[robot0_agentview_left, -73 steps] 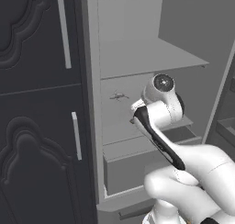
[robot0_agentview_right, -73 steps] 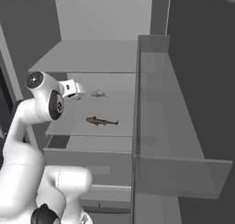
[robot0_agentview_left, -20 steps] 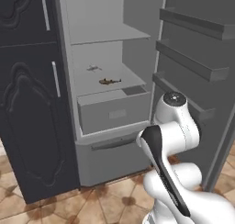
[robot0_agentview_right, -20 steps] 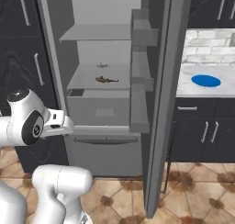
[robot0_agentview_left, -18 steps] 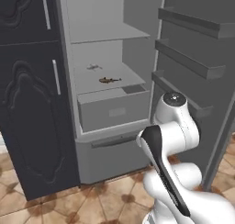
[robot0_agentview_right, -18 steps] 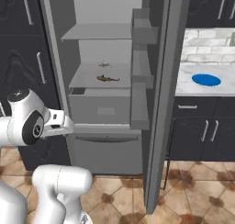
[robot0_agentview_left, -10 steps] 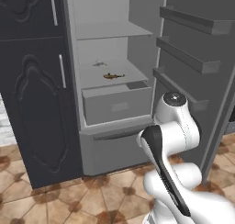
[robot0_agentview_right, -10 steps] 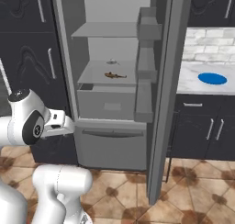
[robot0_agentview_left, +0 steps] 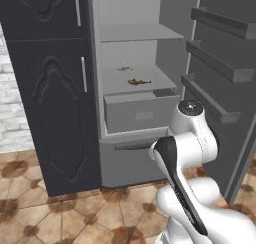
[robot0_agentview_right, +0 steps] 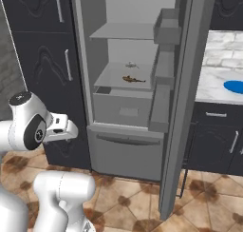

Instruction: Place the fish on the counter behind the older fish on the same shelf of the fridge to maintain FIFO order. Close the fridge door when finished.

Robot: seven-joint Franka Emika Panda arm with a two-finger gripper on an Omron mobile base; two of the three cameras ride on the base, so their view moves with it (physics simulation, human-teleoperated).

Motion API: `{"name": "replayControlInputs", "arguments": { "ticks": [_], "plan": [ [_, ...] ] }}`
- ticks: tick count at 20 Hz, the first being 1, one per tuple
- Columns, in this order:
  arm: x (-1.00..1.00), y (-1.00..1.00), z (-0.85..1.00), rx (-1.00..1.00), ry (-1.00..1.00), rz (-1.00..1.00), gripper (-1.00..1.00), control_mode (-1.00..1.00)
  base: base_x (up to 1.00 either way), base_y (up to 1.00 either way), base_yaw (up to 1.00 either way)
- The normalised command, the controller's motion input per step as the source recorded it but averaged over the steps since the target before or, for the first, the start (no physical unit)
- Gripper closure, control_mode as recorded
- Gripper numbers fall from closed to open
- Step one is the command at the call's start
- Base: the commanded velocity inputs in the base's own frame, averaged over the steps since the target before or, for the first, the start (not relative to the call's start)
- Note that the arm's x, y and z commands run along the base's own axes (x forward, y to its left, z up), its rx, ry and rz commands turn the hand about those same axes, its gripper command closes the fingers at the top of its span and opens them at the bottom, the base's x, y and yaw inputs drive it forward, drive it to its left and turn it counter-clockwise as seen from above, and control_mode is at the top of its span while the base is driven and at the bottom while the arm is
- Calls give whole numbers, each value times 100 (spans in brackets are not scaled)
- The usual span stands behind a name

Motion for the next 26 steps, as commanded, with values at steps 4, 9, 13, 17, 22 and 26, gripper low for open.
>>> {"name": "replayControlInputs", "arguments": {
  "ticks": [4, 9, 13, 17, 22, 26],
  "plan": [
    [0, 0, 0, 0, 0, 0, -100, 100, 1, -13, 14],
    [-34, -44, 0, 8, -15, 0, -100, -100, -1, -14, 2],
    [-63, -100, 8, 16, -33, 0, -100, -100, 0, 0, 0],
    [-63, -100, 32, 13, -43, 0, -100, -100, 0, 0, 0],
    [-54, -98, 29, 11, -50, 0, -100, -100, 0, 0, 0],
    [-15, -89, 8, 12, -51, 0, -100, -100, 0, 0, 0]
  ]
}}
